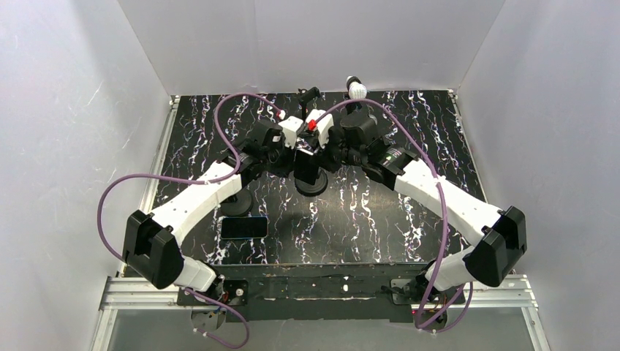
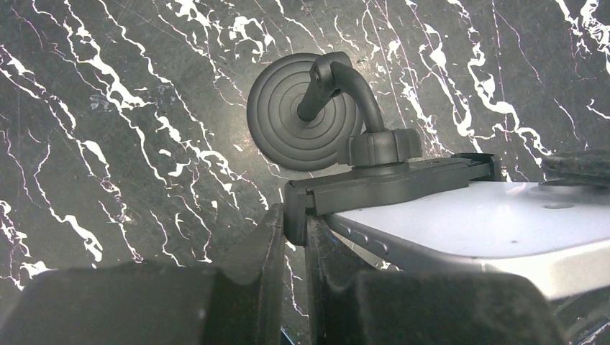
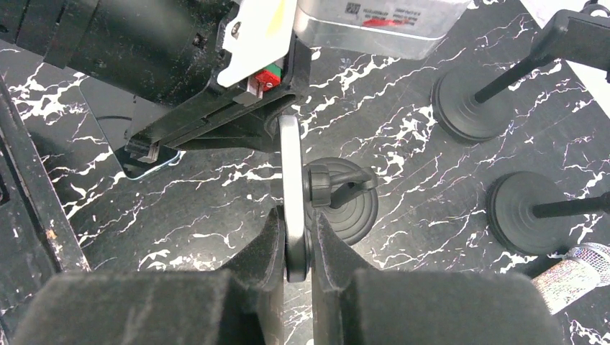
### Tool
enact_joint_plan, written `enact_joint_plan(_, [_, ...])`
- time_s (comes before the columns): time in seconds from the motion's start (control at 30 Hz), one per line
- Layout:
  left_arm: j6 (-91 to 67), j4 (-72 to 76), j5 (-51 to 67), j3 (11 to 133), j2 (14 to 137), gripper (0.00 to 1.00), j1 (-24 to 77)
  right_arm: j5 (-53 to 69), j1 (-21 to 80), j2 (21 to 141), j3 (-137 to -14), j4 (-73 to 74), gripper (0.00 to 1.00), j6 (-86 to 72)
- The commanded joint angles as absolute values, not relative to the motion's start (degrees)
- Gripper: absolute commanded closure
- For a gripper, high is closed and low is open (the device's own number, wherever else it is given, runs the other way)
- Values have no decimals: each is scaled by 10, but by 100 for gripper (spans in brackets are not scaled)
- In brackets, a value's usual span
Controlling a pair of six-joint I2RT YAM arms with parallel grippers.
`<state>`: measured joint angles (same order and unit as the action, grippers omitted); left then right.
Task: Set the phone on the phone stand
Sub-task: Install the phone on the phone stand.
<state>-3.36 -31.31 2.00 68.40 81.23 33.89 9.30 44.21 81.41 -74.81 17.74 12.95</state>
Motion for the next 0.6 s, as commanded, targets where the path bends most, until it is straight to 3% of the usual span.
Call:
enact_joint_plan(0.0, [-15, -421, -1, 687, 788, 100, 301, -153, 404, 834, -761, 251, 99, 174])
enact_joint_plan(0.57, [-64, -403, 140, 688, 780, 100, 300, -198, 455, 887, -782, 215, 99, 157])
